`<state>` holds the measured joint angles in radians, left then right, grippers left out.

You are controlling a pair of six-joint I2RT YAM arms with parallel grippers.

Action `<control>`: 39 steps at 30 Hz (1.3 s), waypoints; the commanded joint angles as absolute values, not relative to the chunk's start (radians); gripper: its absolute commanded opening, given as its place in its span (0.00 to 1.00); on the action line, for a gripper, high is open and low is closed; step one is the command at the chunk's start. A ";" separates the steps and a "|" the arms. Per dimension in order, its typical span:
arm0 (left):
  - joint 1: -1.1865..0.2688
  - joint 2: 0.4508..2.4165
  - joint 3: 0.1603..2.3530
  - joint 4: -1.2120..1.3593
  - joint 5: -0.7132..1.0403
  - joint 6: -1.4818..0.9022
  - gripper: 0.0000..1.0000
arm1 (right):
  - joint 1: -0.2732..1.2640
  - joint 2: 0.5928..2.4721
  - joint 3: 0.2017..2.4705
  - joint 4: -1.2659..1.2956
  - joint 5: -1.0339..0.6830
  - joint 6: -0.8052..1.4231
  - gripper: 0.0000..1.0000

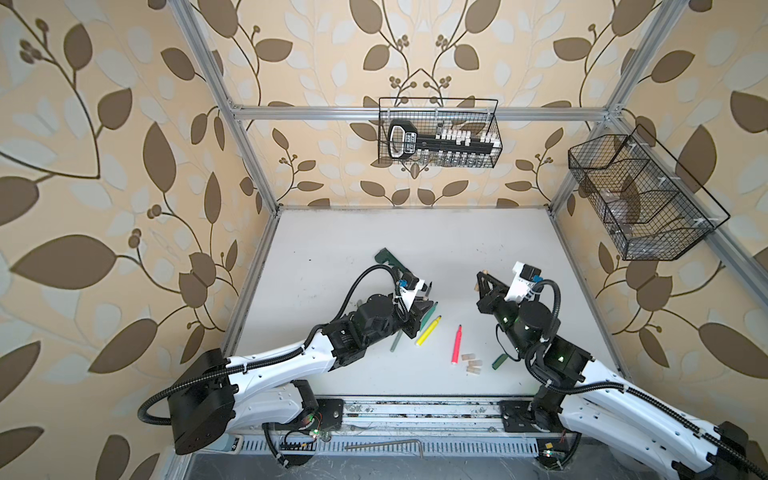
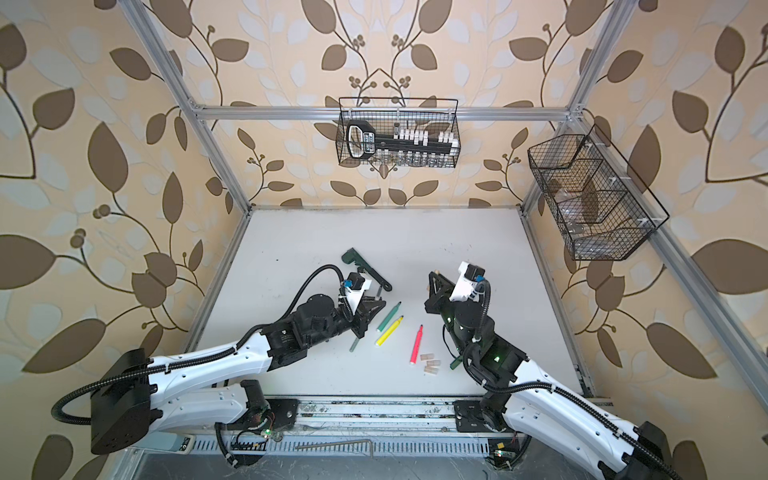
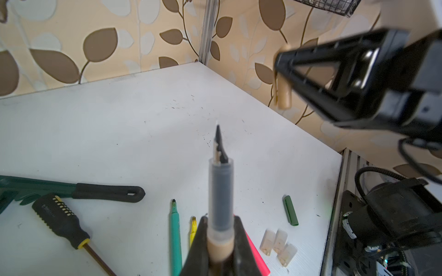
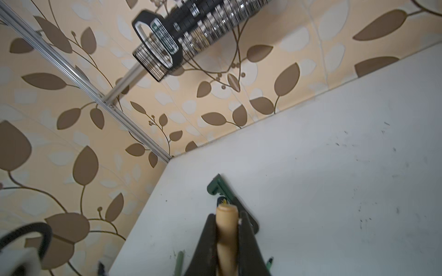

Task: Insert the pens into the pen caps
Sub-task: 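Lift the beige cap and swing the right gripper over the pen nib, then lower the beige cap with the right gripper down onto the pen nib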

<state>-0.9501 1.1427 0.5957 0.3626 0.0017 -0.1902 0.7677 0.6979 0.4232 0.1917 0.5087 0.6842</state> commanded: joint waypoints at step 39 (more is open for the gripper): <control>-0.986 1.190 0.642 0.436 0.098 -0.199 0.00 | 0.778 0.935 0.463 0.628 0.130 0.753 0.00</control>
